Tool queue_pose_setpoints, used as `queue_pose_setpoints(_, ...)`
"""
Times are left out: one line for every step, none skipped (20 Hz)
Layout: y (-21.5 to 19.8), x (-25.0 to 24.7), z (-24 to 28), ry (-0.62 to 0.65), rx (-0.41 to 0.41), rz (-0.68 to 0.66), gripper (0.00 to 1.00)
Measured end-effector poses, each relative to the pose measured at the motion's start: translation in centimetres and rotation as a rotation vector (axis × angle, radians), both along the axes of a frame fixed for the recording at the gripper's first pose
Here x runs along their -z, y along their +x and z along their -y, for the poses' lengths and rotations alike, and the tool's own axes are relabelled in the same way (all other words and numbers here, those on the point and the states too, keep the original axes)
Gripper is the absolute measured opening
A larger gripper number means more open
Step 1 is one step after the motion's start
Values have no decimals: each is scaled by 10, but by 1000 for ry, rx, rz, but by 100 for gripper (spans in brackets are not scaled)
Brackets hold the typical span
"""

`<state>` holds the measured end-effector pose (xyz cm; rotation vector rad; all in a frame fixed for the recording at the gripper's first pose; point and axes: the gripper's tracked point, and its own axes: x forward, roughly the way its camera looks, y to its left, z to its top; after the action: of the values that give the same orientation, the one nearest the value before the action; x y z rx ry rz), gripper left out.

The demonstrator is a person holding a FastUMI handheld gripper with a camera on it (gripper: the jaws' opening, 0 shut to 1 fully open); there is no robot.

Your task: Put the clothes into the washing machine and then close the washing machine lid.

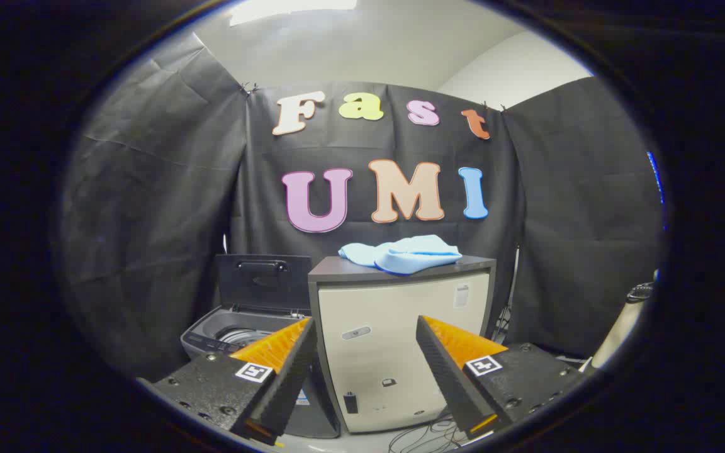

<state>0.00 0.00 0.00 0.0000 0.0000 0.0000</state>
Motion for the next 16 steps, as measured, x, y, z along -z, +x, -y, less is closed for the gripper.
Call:
queue_pose_setpoints(0, 2, 0, 1, 0, -7, 96)
queue_pose_setpoints(0, 6, 0, 2, 0, -15, 96)
queue_pose_setpoints(1, 8, 0, 3, 2, -19, 96)
queue_pose_setpoints(2, 10, 2, 5, 4, -25, 96)
queue_pose_setpoints(3, 12, 2, 9, 5, -30, 96)
queue_pose_setpoints(3, 13, 1, 16, 4, -30, 96)
queue_pose_setpoints(4, 13, 0, 23, 4, -29, 96)
queue_pose_setpoints(5, 14, 1, 27, 3, -29, 96)
queue_pose_setpoints(6, 15, 0, 27, 3, -31, 96)
queue_pose_setpoints(6, 17, 0, 26, 3, -34, 96)
queue_pose_setpoints(6, 18, 0, 23, 6, -36, 96)
queue_pose_setpoints(8, 19, 2, 23, 9, -37, 96)
queue_pose_setpoints(9, 20, 2, 26, 9, -37, 96)
queue_pose_setpoints(10, 23, -1, 31, 6, -40, 96)
queue_pose_setpoints(11, 24, -2, 35, 3, -44, 96)
queue_pose_setpoints(12, 26, -1, 37, 0, -46, 96)
